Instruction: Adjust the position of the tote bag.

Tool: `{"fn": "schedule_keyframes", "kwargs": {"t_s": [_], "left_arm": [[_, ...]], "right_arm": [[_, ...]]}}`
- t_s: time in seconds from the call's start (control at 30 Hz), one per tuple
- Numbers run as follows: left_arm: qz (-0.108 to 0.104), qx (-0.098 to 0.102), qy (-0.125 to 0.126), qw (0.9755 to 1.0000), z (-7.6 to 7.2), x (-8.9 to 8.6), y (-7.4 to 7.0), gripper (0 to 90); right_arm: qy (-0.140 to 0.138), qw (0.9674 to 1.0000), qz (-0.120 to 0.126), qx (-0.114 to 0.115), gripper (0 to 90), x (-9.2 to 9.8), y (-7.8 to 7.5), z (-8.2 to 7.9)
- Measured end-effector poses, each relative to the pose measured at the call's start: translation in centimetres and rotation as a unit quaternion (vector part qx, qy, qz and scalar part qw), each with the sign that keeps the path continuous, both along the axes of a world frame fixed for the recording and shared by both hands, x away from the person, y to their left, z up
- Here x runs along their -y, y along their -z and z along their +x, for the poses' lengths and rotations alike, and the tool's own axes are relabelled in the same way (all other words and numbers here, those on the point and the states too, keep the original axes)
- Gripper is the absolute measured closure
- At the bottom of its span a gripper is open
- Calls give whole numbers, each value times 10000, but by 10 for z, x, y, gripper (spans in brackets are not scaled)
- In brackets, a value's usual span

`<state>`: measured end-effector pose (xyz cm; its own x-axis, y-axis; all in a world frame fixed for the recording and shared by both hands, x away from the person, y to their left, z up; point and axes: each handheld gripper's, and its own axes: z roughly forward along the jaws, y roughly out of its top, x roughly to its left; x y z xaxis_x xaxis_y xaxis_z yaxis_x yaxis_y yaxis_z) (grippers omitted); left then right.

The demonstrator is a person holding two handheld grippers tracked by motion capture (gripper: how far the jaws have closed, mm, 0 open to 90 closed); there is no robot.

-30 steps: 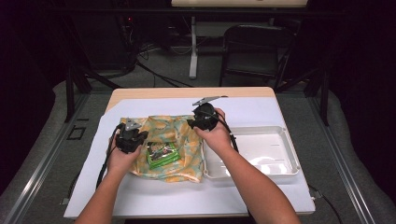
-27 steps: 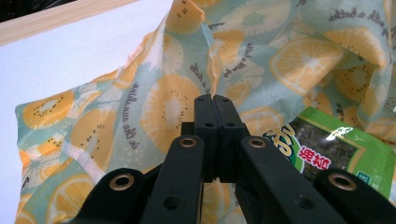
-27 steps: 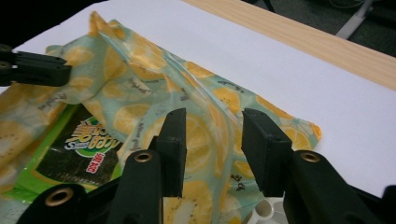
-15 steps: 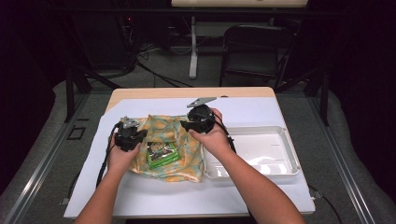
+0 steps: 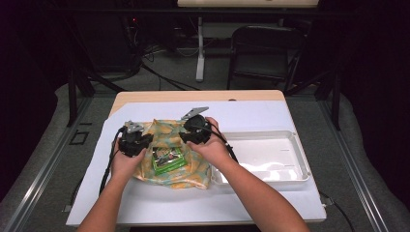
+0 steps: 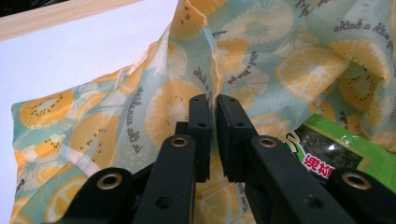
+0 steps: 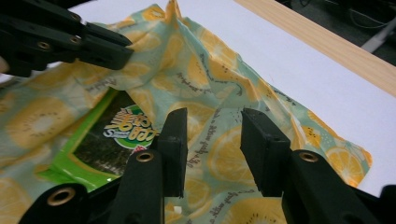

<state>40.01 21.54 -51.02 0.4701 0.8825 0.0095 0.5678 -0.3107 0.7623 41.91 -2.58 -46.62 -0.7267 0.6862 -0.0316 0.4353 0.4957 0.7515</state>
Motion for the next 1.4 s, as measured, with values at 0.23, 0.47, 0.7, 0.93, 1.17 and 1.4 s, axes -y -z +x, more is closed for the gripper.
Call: {"fn": "schedule_keyframes", "kwargs": {"t_s": [0.23,0.47,0.7,0.93,1.17,1.4], "left_arm": [[-74,86,-10,9999,-3,-1,-3,730],[-83,143,-79,9998,-8,-2,-8,636],[-146,206,-52,9997,-13,-2,-11,594],[-64,160,13,9999,-17,-1,-10,587],[1,116,56,9999,-20,-1,-9,570],[91,41,63,9999,-22,-3,-4,565]], "right_arm": [[35,9998,-148,-116,576,-8,12,5],[59,9993,-312,-220,558,-12,21,10],[174,9986,-375,-320,614,-11,29,17],[261,9980,-445,-354,648,-11,36,24],[335,9977,-440,-399,656,-10,42,30],[345,9976,-432,-418,653,-11,46,32]]}}
